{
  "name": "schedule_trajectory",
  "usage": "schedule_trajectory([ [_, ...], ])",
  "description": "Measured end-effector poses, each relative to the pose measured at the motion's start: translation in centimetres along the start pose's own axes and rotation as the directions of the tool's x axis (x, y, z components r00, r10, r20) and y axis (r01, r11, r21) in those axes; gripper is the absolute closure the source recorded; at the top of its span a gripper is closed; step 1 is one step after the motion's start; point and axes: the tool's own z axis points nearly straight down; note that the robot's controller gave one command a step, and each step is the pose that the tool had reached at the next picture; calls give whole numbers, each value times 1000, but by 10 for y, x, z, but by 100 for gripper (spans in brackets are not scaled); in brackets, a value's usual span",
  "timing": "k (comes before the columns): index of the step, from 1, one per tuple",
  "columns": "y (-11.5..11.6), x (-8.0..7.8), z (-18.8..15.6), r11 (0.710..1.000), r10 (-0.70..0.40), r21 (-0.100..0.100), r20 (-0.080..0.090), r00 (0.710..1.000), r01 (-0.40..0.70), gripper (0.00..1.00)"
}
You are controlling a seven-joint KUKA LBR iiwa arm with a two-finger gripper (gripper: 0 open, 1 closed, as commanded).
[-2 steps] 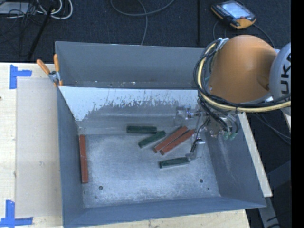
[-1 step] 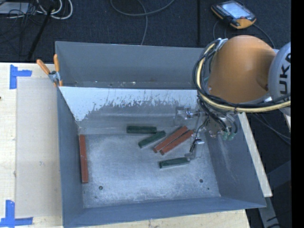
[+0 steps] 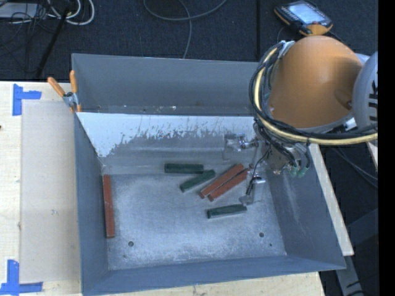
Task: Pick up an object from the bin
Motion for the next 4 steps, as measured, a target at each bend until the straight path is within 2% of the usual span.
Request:
schedule_trajectory([
  [1, 16, -14, 39, 976, -219, 3, 10, 976, 219, 0],
  [2, 24, 6, 76, 1000, -24, 0, 0, 1000, 24, 0],
  [3, 9, 17, 103, 989, 148, -1, 0, 989, -148, 0],
  [4, -15, -20, 150, 1000, -24, 1, 7, 1000, 24, 0],
])
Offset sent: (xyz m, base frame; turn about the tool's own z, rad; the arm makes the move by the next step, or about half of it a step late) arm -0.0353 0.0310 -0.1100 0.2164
